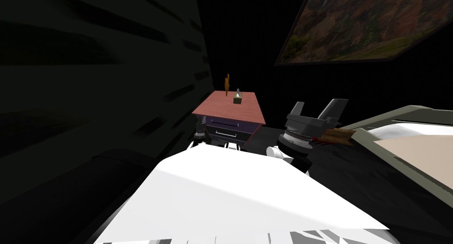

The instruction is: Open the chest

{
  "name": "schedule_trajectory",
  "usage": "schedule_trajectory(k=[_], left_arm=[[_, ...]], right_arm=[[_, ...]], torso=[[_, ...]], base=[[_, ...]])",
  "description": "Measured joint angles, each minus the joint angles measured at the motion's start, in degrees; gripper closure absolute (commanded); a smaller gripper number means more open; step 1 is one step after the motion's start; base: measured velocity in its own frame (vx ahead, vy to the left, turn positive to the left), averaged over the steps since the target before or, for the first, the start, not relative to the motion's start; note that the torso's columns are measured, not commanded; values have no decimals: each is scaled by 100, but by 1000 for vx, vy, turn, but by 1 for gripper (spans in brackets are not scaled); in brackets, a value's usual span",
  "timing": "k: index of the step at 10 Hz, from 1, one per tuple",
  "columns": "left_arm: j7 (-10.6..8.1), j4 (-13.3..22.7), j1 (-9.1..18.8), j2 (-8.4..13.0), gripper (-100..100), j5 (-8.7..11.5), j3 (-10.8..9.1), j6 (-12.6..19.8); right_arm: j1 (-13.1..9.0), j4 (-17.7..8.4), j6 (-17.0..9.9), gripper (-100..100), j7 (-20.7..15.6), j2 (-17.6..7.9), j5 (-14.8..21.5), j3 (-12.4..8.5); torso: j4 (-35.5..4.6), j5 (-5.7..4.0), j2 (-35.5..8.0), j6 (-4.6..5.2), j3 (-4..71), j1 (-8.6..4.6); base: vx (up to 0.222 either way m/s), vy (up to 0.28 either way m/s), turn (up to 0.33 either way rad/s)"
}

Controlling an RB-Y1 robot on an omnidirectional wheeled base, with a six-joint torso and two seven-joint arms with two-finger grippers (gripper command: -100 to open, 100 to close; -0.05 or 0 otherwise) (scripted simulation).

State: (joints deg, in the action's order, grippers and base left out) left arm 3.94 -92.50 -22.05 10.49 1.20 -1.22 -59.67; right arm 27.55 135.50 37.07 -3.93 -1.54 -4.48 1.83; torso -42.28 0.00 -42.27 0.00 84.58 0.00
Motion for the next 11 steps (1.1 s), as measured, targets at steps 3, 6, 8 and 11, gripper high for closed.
schedule_trajectory(k=[3, 6, 8, 11], left_arm=[[81, 461, 42, 8, -100, -43, 48, -347], [154, 947, 109, 13, -100, -79, 84, -686], [191, 1277, 174, 8, -100, -96, 98, -860], [257, 1754, 247, -7, -100, -125, 125, -1174]], right_arm=[[0, 0, 0, 0, 0, 0, 0, 0], [0, 0, 0, 0, 0, 0, 0, 0], [0, 0, 0, 0, 0, 0, 0, 0], [0, 0, 0, 0, 0, 0, 0, 0]], torso=[[-1, 0, -3, 0, -2, -1], [-1, 0, -3, 0, -2, 0], [0, 0, -1, 0, -1, -1], [0, 0, -2, 0, -1, 0]], base=[[22, 4, -41], [17, 3, -23], [20, 2, -50], [20, 4, -38]])
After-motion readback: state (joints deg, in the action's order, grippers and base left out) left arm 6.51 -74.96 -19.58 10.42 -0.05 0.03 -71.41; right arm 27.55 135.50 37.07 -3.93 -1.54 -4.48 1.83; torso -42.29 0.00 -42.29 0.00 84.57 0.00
